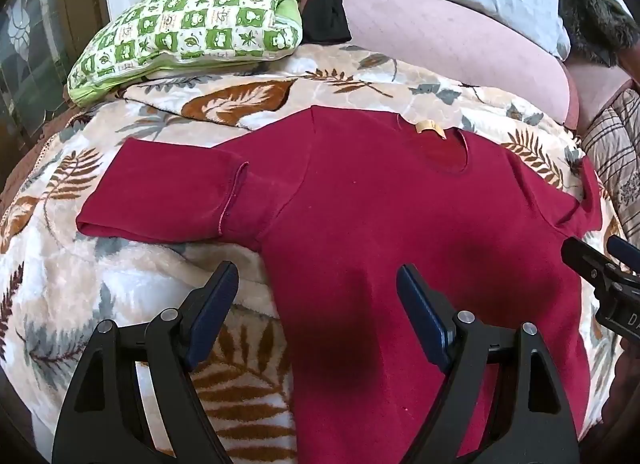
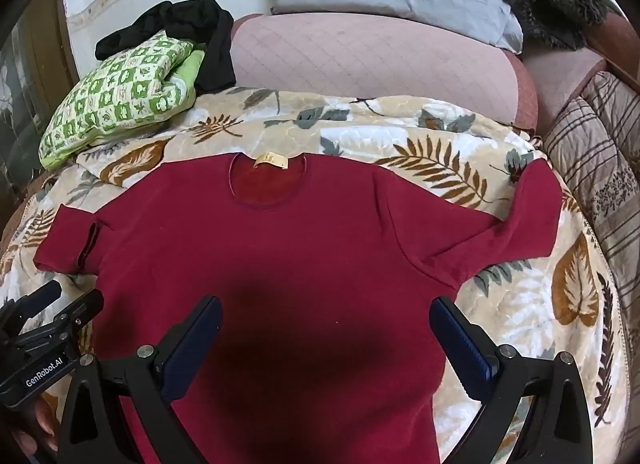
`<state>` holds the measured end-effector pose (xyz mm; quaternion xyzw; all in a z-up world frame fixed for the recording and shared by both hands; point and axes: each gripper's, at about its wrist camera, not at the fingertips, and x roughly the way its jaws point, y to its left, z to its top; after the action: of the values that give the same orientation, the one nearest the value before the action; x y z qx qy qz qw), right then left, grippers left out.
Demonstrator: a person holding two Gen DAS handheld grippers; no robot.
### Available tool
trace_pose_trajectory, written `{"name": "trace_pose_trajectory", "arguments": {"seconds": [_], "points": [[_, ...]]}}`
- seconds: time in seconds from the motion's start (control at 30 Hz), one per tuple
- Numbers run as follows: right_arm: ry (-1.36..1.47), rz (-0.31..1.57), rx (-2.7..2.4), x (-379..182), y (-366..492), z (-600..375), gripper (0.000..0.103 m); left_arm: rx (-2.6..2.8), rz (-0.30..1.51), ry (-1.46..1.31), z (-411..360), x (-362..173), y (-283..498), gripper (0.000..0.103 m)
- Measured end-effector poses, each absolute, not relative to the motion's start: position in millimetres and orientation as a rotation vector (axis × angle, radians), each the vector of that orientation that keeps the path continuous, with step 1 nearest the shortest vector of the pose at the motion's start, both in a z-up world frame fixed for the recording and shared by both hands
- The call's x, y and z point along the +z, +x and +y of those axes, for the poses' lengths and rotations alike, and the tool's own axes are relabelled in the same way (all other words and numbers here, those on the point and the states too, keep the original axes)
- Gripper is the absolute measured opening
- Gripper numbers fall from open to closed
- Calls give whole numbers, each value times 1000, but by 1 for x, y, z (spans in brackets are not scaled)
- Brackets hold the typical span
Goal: Fold small clothes
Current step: 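Move both grippers over the red shirt body toward one side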
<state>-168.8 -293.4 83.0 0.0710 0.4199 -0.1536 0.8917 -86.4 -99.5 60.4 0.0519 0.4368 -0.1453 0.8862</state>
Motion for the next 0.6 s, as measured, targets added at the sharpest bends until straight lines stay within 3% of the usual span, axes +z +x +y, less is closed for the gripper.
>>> {"name": "trace_pose_trajectory", "arguments": {"seconds": [0.6], "points": [[121,867,-311,74,-152,-285,103,-304,914,107,-101,55,-79,82]]}}
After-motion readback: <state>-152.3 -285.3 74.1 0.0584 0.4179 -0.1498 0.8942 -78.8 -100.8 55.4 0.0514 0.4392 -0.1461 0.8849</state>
